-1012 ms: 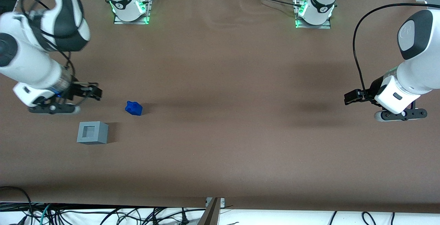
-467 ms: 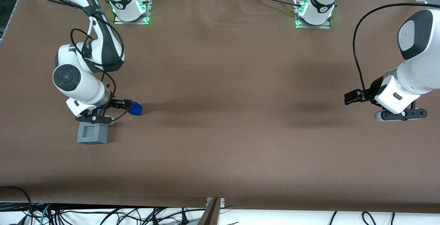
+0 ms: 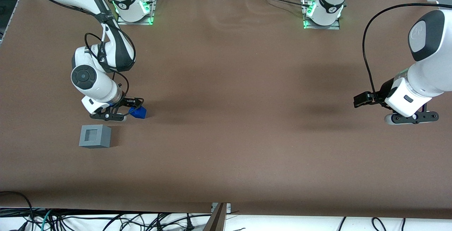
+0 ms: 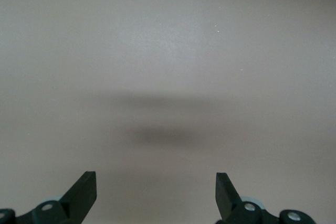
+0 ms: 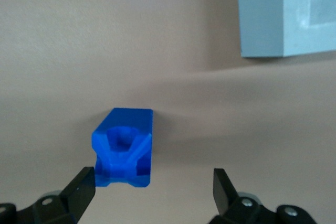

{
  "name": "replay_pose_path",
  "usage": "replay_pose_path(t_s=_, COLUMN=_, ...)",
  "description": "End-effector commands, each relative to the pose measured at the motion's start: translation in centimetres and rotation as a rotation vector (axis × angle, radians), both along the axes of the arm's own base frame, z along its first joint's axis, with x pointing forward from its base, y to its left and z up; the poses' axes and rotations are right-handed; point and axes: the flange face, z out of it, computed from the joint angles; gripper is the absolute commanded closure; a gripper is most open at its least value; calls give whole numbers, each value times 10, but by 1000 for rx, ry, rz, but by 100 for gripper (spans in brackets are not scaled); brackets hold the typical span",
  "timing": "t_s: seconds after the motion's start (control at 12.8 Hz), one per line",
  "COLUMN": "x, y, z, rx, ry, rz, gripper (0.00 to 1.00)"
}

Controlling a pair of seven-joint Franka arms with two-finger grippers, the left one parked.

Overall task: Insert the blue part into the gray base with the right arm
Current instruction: 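Close the right gripper on the blue part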

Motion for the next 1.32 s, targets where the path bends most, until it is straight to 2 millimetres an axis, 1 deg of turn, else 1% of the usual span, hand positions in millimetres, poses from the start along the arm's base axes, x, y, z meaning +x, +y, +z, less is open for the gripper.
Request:
replay_pose_path(t_s=0.0, x=-9, y=0, z=3, rx=17, ry=-12, rz=-43, gripper=1)
replay_pose_path(t_s=0.16, x=-9, y=0, z=1, rx=19, ry=-16, rz=-44, gripper=0)
replay_pose_path(t_s=0.54, x=-13, y=1, z=-18, rx=26, ry=-27, rz=-39, gripper=1)
replay_pose_path(t_s=0.78, x=-12, y=2, z=-21, rx=29, ry=-23, rz=-44, gripper=1)
replay_pose_path(t_s=0.93, x=-9, y=1, z=-17, rx=29, ry=-28, rz=-45, gripper=1)
replay_pose_path(t_s=1.25, x=1, y=4, z=5, rx=30, ry=-41, rz=-24, gripper=1)
